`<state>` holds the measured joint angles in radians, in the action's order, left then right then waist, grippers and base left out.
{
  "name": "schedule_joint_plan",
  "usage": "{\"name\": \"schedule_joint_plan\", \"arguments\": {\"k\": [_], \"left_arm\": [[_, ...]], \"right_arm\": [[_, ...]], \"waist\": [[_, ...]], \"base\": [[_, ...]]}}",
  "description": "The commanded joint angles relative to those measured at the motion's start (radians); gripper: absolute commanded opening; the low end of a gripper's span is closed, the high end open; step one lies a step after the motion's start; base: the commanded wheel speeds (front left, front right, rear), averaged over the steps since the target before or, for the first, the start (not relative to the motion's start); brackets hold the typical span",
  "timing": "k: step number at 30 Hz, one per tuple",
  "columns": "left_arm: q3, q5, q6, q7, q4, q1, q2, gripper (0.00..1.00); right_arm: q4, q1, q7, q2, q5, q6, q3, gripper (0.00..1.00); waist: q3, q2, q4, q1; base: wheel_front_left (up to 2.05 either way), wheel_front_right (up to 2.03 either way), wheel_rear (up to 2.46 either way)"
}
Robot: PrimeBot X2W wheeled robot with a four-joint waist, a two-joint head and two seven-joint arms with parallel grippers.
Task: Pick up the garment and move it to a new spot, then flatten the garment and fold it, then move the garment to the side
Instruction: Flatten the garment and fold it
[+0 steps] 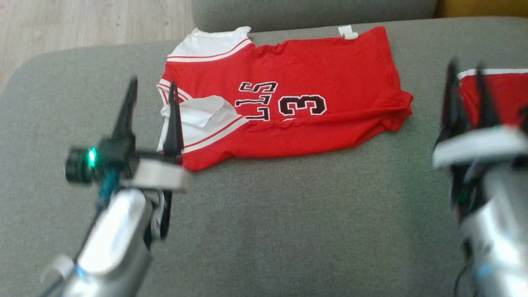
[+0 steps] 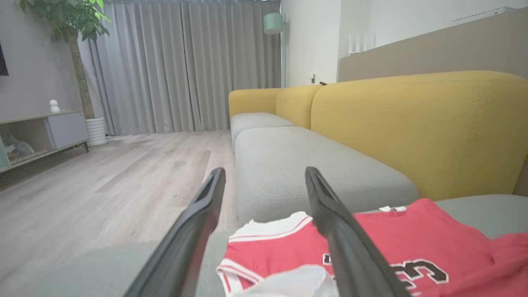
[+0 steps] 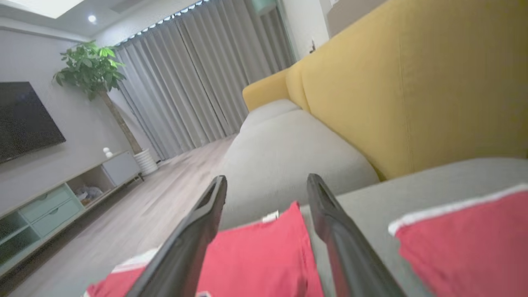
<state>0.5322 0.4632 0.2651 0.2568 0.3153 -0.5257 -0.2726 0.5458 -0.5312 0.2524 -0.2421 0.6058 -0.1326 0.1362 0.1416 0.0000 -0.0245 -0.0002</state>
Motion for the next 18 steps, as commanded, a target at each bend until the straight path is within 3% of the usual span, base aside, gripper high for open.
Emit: {"name": "schedule_joint_plan", "arguments": {"k": [1, 7, 13, 18], "left_arm": [[-0.067, -0.023, 0.010, 0.005, -0.044, 0.028, -0.010, 1.00], [-0.119, -0.083, -0.020, 0.005, -0.066, 0.193, 0.044, 1.00], [-0.159, -0.113, -0.060, 0.005, -0.029, 0.218, 0.071, 1.00], [-0.174, -0.121, -0.088, 0.004, 0.084, 0.180, 0.078, 1.00]], "right_arm": [[-0.081, 0.077, 0.009, 0.051, -0.067, 0.002, -0.020, 1.00], [-0.198, 0.276, 0.009, 0.147, -0.234, 0.002, -0.074, 1.00], [-0.228, 0.315, 0.009, 0.174, -0.258, 0.002, -0.086, 1.00], [-0.230, 0.297, 0.009, 0.183, -0.264, 0.002, -0.064, 1.00]], "waist": [[-0.011, 0.0000, 0.003, 0.0002], [-0.016, 0.0000, 0.002, 0.0002], [-0.006, 0.0000, -0.004, 0.0002], [0.018, 0.0000, -0.026, 0.0002]], "base": [[0.00, 0.00, 0.00], [0.00, 0.00, 0.00], [0.00, 0.00, 0.00], [0.00, 0.00, 0.00]]}}
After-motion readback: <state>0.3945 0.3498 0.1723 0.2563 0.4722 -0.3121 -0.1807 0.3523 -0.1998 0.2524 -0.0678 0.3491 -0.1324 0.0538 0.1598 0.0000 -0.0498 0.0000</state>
